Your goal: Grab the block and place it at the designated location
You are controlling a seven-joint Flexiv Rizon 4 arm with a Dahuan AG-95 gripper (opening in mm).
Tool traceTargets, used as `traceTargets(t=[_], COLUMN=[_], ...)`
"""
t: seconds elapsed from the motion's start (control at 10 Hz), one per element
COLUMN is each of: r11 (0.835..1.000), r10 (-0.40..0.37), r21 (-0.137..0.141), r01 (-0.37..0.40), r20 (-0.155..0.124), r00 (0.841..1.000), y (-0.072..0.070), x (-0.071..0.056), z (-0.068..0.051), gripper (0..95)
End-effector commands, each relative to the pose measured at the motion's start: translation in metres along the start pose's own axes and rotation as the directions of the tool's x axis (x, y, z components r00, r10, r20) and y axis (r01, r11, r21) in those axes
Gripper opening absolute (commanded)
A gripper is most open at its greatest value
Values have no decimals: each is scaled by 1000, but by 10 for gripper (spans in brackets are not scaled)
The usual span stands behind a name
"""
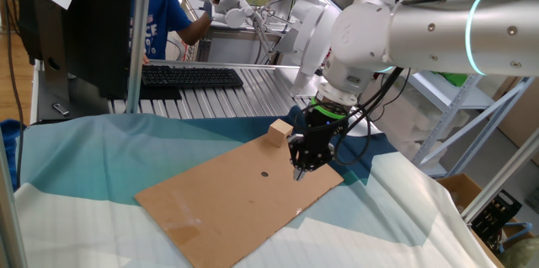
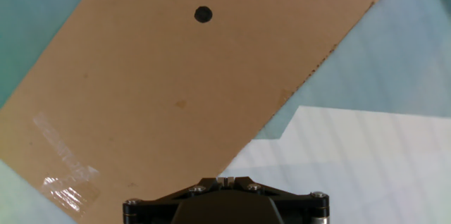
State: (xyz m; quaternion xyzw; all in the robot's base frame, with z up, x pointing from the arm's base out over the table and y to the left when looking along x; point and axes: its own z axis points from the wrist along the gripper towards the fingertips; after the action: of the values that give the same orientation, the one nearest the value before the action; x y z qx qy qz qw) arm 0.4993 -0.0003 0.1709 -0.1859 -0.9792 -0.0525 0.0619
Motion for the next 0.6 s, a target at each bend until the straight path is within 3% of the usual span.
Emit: traceTargets(t=[0.1, 0.4, 0.5, 0.6], r11=[1000, 1000, 1000, 1000], r10=[4, 0, -4, -5], r21=[-1, -3, -4, -4], r01=[-4, 0, 4, 5], r20=[2, 3, 4, 5], r00=[1000, 1000, 1000, 1000], y=[0, 0, 0, 0], x=[0, 0, 0, 0], z=[0, 0, 0, 0], gripper=[190, 190, 0, 0])
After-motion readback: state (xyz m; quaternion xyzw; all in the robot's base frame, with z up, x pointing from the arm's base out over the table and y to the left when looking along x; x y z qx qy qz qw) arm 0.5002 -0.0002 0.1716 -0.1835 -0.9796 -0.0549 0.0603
